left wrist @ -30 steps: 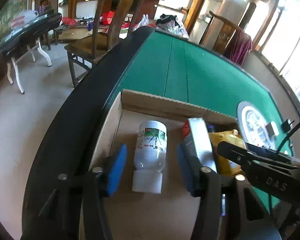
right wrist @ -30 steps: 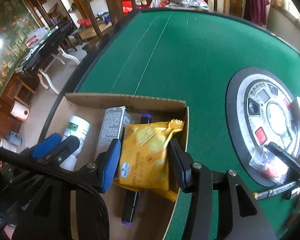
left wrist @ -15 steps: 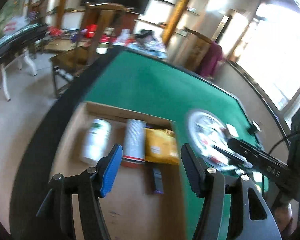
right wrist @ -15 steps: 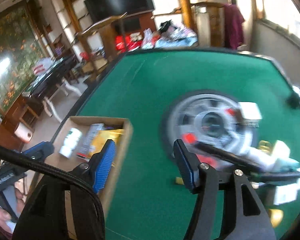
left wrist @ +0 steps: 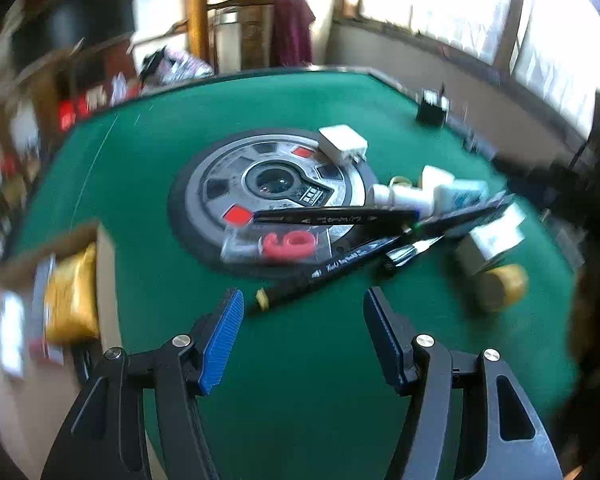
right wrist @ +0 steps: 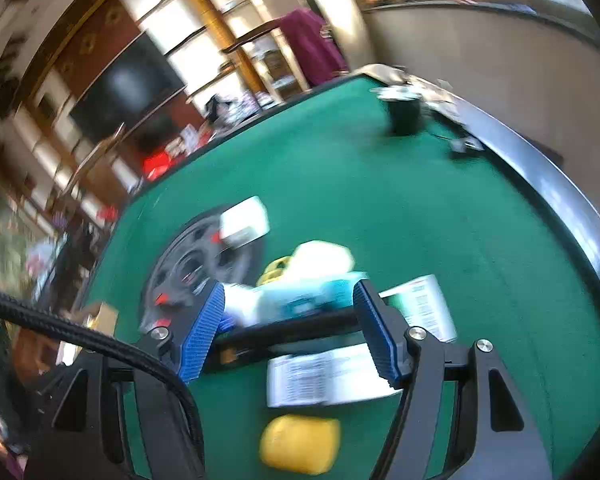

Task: Organize objects
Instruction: 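Return both grippers to the pile and grasp a black marker with the left gripper, then grasp a black marker with the right gripper from the round disc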

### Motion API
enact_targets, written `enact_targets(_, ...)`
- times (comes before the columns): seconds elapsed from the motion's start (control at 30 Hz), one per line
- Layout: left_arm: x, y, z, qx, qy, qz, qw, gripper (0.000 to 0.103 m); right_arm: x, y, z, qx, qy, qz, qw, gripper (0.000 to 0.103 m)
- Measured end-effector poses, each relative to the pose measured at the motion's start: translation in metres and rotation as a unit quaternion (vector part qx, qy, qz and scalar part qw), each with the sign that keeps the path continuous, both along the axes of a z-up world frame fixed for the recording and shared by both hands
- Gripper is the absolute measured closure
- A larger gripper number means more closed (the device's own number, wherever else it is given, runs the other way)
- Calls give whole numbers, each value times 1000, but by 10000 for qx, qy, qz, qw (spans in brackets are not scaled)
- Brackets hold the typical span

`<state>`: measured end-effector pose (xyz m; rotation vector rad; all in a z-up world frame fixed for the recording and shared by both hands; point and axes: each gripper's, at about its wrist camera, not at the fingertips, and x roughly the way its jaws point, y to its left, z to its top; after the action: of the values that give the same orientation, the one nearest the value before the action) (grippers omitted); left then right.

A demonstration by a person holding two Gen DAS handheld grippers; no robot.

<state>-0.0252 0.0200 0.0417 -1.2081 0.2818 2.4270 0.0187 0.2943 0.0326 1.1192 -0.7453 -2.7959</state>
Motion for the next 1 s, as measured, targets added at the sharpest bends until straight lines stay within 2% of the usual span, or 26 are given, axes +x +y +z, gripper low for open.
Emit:
enact_targets(0.13, -14, 28, -20, -606, 145, -300, 9976, 47, -3, 28, -13, -417, 94, -214, 9989, 37)
enact_targets(0.27, -29, 43, -38, -918, 73, -394, 9950, 46, -8, 34, -17, -623, 56, -135, 9980, 37)
enact_targets(0.3, -29, 46, -40, -893, 112, -371, 9953, 50, -8, 35, -17, -622, 63, -126, 9980, 37)
enact_targets(0.33, -28, 47, -41, -851, 54, -382, 9956, 64, -7, 34, -15, -625, 99, -109, 9979, 37)
enact_targets(0.37, -28, 48, -41, -726, -27, -426, 9964, 72, -6, 36, -16, -629, 111, -116, 9979, 37)
enact_targets(0.4, -24, 49, -42, -737, -96, -450, 9962, 85, -5, 36, -16, -641, 129, -122, 9978, 37)
enact_targets(0.43, -19, 50, -43, -723, -123, -508, 9960, 91, -5, 36, -16, -654, 138, -122, 9977, 37)
enact_targets(0.5, -10, 49, -42, -738, -134, -521, 9958, 91, -3, 36, -17, -659, 150, -133, 9976, 37)
enact_targets(0.63, 8, 40, -39, -569, -431, -515, 9961, 91, -1, 35, -18, -651, 170, -103, 9977, 37)
enact_targets(0.8, 4, 55, -40, -728, -94, -292, 9969, 87, -3, 23, -17, -385, 200, 43, 9990, 37)
enact_targets(0.9, 2, 61, -41, -613, 61, -111, 9980, 88, -1, 17, -16, -174, 247, 63, 9995, 37)
enact_targets(1.0, 7, 52, -39, -230, -157, -14, 9996, 92, 0, 12, -15, -27, 318, 90, 9995, 37)
